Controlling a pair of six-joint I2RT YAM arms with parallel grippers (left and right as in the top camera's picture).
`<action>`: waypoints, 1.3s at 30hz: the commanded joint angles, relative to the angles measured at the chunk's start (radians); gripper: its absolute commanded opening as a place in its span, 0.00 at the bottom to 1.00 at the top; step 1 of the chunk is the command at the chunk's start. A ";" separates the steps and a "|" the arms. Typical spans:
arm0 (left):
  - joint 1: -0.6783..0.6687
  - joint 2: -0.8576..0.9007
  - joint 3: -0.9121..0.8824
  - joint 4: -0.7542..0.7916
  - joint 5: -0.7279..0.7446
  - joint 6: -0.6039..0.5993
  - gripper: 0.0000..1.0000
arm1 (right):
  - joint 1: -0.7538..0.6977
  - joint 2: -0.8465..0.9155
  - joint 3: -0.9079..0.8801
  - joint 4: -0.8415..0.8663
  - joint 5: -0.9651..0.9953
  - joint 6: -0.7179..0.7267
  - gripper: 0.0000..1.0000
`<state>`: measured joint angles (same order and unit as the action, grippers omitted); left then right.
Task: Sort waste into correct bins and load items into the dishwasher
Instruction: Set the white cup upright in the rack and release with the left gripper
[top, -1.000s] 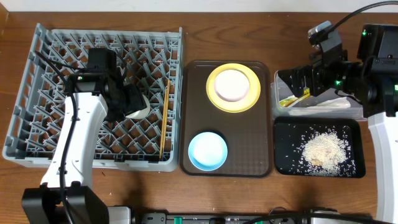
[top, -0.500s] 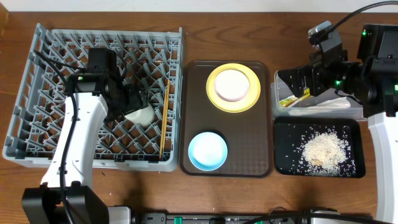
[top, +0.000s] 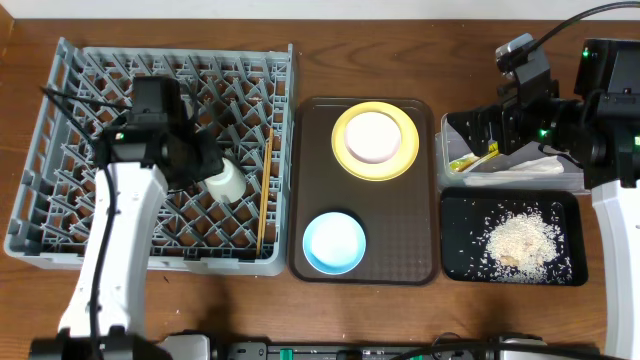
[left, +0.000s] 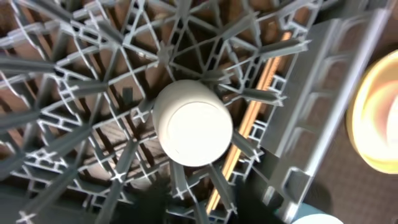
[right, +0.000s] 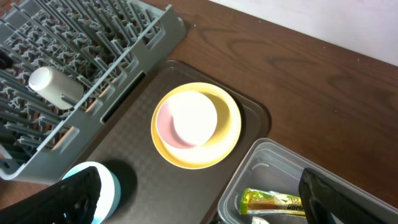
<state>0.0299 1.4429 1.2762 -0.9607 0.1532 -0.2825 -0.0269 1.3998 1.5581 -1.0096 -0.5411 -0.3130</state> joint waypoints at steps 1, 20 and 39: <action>-0.001 -0.026 0.034 0.002 -0.009 0.001 0.19 | -0.011 -0.001 -0.002 -0.001 0.003 0.013 0.99; -0.005 0.012 -0.033 0.002 0.108 0.001 0.79 | -0.011 -0.001 -0.002 -0.001 0.003 0.013 0.99; -0.005 0.012 -0.033 0.002 0.108 0.001 0.93 | -0.011 -0.001 -0.002 -0.001 0.003 0.013 0.99</action>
<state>0.0280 1.4532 1.2503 -0.9604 0.2565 -0.2874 -0.0269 1.3998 1.5581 -1.0096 -0.5407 -0.3130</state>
